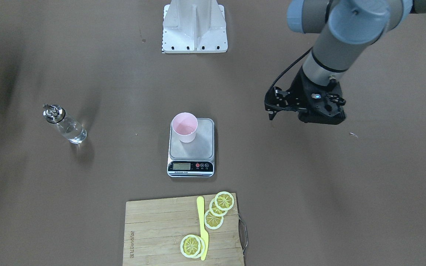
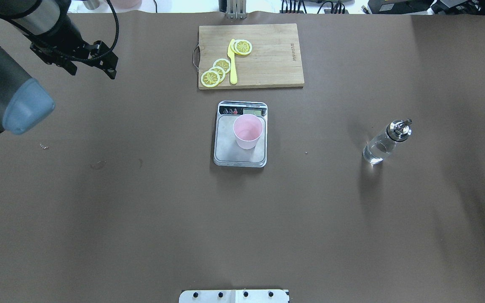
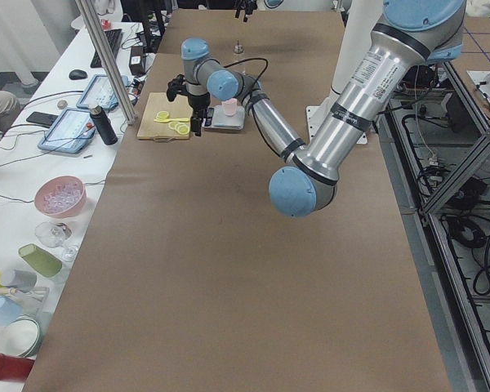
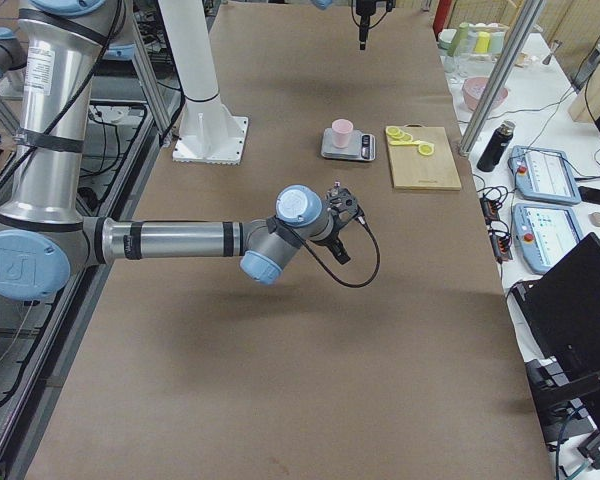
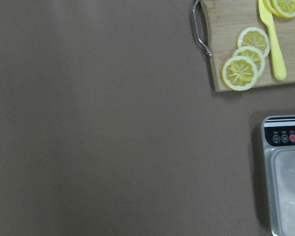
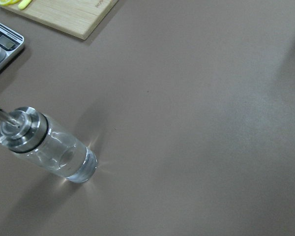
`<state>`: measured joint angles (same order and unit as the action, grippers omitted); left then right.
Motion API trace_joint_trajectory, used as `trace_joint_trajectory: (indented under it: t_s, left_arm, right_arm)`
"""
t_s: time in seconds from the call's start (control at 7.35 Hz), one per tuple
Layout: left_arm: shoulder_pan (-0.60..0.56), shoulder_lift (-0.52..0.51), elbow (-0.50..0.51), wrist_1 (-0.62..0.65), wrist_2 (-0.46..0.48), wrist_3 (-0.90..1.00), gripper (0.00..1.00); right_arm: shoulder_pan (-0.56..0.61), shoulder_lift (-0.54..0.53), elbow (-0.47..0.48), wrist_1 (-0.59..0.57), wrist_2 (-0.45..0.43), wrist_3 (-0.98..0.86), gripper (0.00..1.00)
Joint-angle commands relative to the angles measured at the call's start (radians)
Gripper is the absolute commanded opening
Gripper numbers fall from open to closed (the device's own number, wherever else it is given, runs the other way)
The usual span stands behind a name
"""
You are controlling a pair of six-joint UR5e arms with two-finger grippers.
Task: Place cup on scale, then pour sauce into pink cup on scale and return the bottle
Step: 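Withdraw the left gripper away from the scale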
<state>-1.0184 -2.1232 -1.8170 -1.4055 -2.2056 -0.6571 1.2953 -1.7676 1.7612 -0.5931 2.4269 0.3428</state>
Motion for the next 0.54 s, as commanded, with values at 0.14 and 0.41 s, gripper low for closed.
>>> trace_joint_trajectory:
  t_s: [0.14,0.41]
  left_arm:
    - [-0.014,0.012,-0.001,0.002,-0.002,0.027,0.98]
    - [-0.014,0.012,0.001,0.005,0.000,0.027,0.98]
  right_arm:
    - [-0.051,-0.108,0.000,0.292,-0.177,0.022,0.98]
    - [-0.057,-0.122,-0.043,0.436,-0.239,0.010,0.98]
